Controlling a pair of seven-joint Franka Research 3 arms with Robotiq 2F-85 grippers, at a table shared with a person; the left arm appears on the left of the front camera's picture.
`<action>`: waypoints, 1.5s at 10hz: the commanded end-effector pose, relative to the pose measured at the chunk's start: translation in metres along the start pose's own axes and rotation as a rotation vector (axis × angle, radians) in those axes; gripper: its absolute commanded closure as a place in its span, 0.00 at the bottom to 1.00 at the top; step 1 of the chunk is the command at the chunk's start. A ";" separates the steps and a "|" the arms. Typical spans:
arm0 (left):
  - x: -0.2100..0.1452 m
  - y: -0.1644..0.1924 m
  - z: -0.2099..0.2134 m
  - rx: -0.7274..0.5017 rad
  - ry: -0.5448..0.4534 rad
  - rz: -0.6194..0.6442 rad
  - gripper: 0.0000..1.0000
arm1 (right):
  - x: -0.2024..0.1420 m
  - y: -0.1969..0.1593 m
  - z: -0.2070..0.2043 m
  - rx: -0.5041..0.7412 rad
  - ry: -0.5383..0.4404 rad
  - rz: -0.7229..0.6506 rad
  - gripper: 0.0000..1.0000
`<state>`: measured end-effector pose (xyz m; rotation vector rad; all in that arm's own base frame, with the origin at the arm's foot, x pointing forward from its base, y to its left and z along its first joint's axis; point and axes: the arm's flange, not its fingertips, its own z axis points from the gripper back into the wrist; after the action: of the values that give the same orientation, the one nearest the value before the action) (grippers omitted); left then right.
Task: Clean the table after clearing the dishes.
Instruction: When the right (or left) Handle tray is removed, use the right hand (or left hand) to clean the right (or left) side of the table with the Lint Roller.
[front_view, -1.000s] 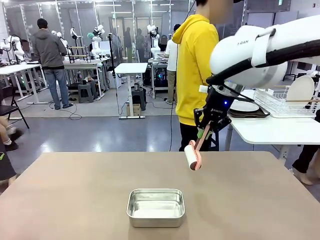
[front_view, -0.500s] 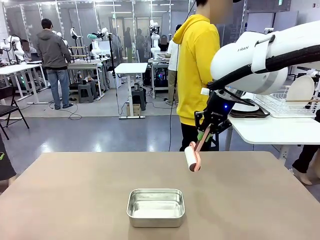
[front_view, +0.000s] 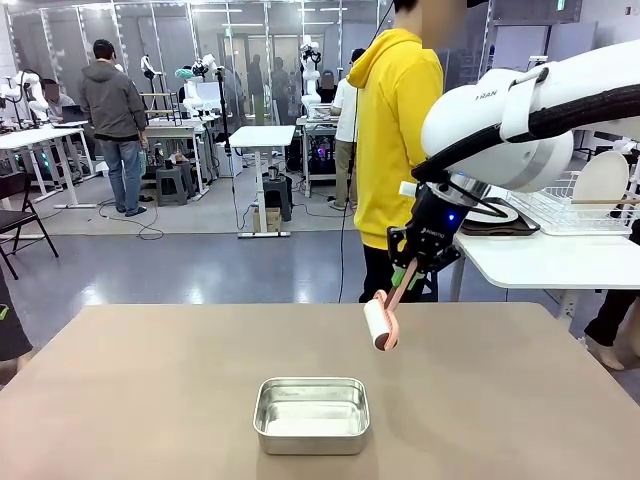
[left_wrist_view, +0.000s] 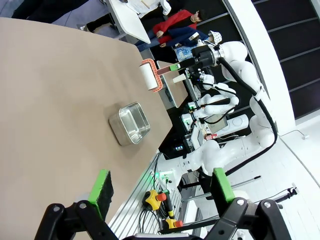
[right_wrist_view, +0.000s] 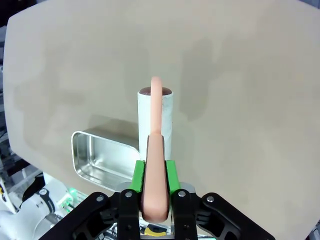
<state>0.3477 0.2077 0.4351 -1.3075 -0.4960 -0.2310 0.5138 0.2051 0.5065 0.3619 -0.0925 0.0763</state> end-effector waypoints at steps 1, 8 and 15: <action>-0.002 -0.005 0.002 0.004 0.004 -0.001 0.00 | 0.014 -0.015 -0.007 0.079 0.039 -0.012 0.79; -0.002 -0.005 0.002 0.004 0.004 -0.001 0.00 | 0.033 -0.079 -0.058 0.237 0.033 -0.129 0.79; -0.002 -0.005 0.002 0.004 0.004 -0.001 0.00 | 0.043 -0.110 -0.102 0.310 0.021 -0.112 0.79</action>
<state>0.3477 0.2076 0.4351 -1.3075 -0.4959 -0.2311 0.5738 0.1438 0.3842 0.6453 -0.0029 -0.0346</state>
